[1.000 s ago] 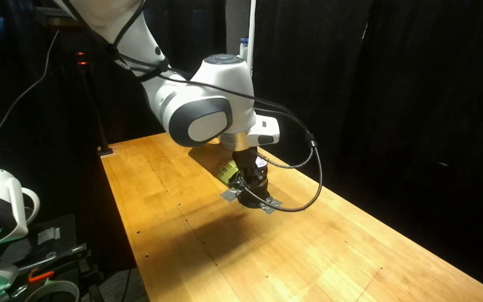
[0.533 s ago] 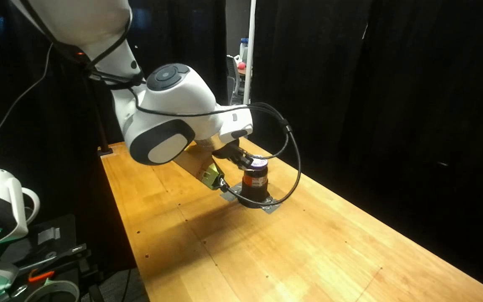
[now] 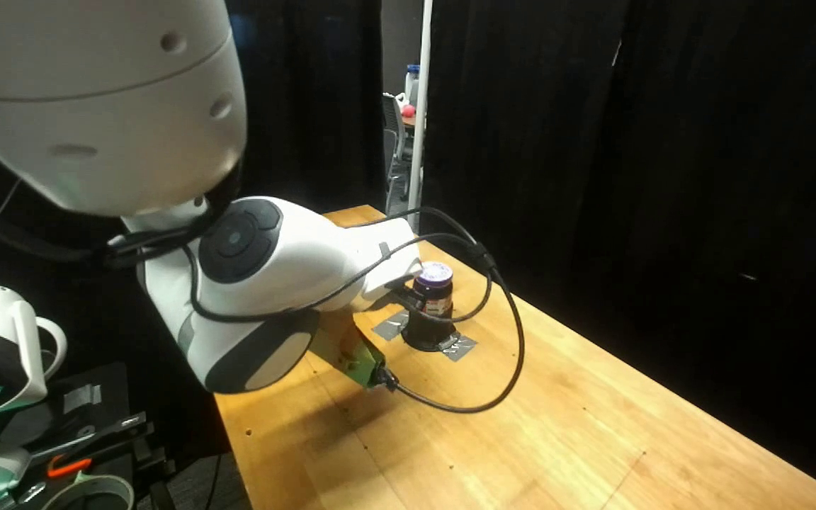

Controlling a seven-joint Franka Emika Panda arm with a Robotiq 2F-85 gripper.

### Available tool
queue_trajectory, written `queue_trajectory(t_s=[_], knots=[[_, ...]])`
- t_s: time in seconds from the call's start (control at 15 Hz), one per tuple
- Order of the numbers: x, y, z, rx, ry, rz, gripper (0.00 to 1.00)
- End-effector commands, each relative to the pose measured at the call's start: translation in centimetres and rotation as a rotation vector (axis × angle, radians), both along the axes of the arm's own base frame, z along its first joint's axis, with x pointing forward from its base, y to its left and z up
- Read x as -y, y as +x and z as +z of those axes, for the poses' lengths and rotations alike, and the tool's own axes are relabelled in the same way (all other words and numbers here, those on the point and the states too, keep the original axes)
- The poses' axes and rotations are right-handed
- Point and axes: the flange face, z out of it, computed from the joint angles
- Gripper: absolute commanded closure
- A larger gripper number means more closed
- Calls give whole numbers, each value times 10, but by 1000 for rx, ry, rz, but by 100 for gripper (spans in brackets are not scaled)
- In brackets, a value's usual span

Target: Put the elastic around the bottle

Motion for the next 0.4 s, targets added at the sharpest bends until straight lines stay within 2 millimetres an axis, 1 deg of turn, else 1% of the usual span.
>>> queue_trajectory(t_s=[0.0, 0.07, 0.2, 0.33], knots=[[17, -15, -12, 28, 22, 44, 94], [22, -17, -14, -2, 18, 58, 70], [26, -19, -14, -111, -31, 62, 68], [28, -20, -18, -260, -98, 64, 55]])
